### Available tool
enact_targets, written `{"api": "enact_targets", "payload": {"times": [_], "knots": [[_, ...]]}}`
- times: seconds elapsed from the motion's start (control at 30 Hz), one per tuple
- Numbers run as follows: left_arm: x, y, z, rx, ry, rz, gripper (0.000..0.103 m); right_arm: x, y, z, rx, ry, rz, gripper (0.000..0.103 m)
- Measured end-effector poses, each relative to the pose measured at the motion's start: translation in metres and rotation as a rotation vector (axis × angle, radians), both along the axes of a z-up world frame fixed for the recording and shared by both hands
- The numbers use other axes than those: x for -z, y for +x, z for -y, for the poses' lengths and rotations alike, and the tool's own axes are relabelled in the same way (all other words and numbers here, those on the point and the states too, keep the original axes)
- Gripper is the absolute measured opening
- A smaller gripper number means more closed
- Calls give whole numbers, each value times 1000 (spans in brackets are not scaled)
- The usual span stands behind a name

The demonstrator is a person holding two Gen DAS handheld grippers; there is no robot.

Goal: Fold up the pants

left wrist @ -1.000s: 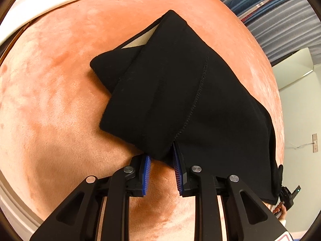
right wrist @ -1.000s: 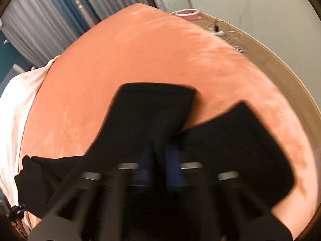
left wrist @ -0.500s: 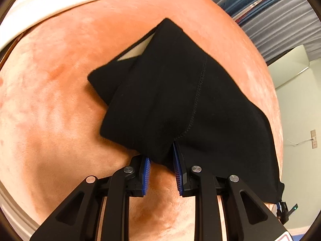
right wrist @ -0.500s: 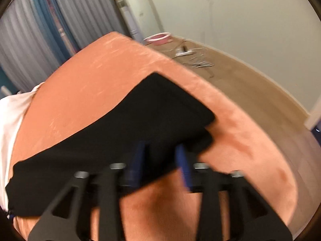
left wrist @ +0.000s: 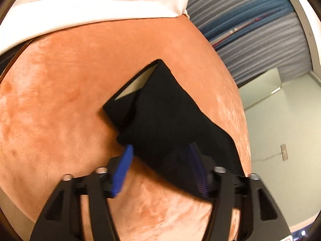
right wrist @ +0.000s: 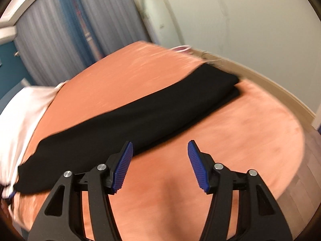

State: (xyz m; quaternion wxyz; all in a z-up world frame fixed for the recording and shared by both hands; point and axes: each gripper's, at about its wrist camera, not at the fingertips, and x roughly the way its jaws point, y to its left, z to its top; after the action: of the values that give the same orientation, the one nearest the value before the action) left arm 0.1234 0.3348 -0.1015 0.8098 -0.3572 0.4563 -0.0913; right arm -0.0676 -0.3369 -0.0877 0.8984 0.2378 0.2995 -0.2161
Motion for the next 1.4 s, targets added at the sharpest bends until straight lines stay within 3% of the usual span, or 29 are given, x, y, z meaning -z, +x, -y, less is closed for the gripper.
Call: {"api": "enact_targets", "payload": {"times": [0.1,0.13,0.17,0.2,0.27,0.47,0.5,0.53,0.63,0.7,0.8,0.93,1.07,1.13,1.3,1.4], "knots": [[6,10,2,-30,26,-37,62,-2,18,-37,-84,-13,-4,56],[6,15,4,-34,30,-48,52,-3,25,-50,-107,-24,-4,56],[7,17,6,-28,49,-52,36,-4,30,-60,-128,-33,-6,56],[5,20,11,-2,79,-53,8,-5,34,-71,-149,-47,-10,56],[-8,30,21,34,133,-27,6,-8,43,-88,-193,-75,-15,56],[-93,43,20,47,255,199,6,-27,50,-122,-254,-131,24,56],[-89,49,17,34,309,175,7,-27,51,-123,-263,-128,26,56],[-67,60,11,18,363,93,7,-23,54,-124,-271,-133,15,56],[11,67,1,23,326,-126,9,-8,58,-123,-273,-151,-52,56],[11,49,-3,-14,297,-46,14,-3,58,-122,-275,-143,-66,56],[-6,27,-5,-51,265,-4,18,0,61,-116,-283,-142,-83,56],[-35,9,-4,-101,341,14,18,3,73,-105,-272,-109,-93,56],[-84,-7,22,-98,440,137,18,15,67,-68,-162,-4,-98,55],[-94,-6,46,-48,508,163,40,18,53,-39,-67,41,-88,55],[-74,2,119,85,627,168,45,11,19,30,99,24,-71,56],[-65,0,149,110,619,177,45,5,11,77,162,-1,-81,56]]}}
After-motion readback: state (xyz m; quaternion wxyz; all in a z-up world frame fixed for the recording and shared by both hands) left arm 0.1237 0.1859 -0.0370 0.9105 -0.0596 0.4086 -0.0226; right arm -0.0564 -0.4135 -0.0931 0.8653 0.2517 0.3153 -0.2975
